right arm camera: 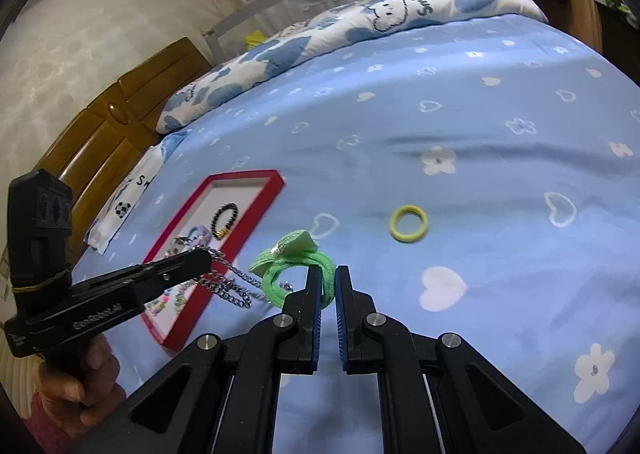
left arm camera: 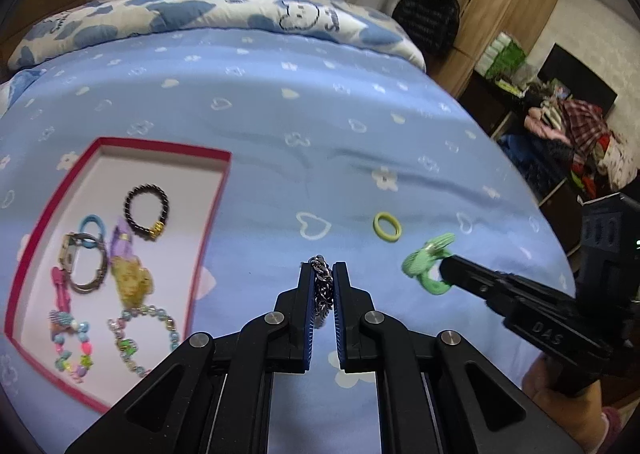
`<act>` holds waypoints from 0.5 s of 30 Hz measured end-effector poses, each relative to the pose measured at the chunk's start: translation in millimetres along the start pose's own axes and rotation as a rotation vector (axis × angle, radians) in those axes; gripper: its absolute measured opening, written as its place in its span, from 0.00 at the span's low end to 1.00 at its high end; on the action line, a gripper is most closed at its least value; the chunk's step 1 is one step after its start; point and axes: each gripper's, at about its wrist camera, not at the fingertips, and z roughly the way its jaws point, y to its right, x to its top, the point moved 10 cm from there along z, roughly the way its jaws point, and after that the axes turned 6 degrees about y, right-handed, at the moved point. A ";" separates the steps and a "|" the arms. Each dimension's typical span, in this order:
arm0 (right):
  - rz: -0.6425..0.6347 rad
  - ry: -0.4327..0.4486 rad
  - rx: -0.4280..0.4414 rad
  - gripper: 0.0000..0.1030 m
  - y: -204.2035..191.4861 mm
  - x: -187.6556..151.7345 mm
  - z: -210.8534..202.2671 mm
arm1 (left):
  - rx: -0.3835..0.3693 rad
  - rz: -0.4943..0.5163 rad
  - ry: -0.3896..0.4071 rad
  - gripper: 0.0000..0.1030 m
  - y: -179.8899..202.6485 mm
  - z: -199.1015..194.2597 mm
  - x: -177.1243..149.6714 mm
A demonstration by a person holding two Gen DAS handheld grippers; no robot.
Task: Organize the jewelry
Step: 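Carry the silver chain and green hair tie into the tray and release both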
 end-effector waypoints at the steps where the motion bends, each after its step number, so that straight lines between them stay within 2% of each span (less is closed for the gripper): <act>1: -0.005 0.002 0.006 0.06 -3.5 1.1 -0.3 | -0.001 -0.004 0.012 0.06 -1.6 -7.4 2.2; 15: -0.077 0.005 0.103 0.06 -63.5 11.7 7.4 | 0.013 -0.040 0.116 0.06 -39.8 -84.2 21.9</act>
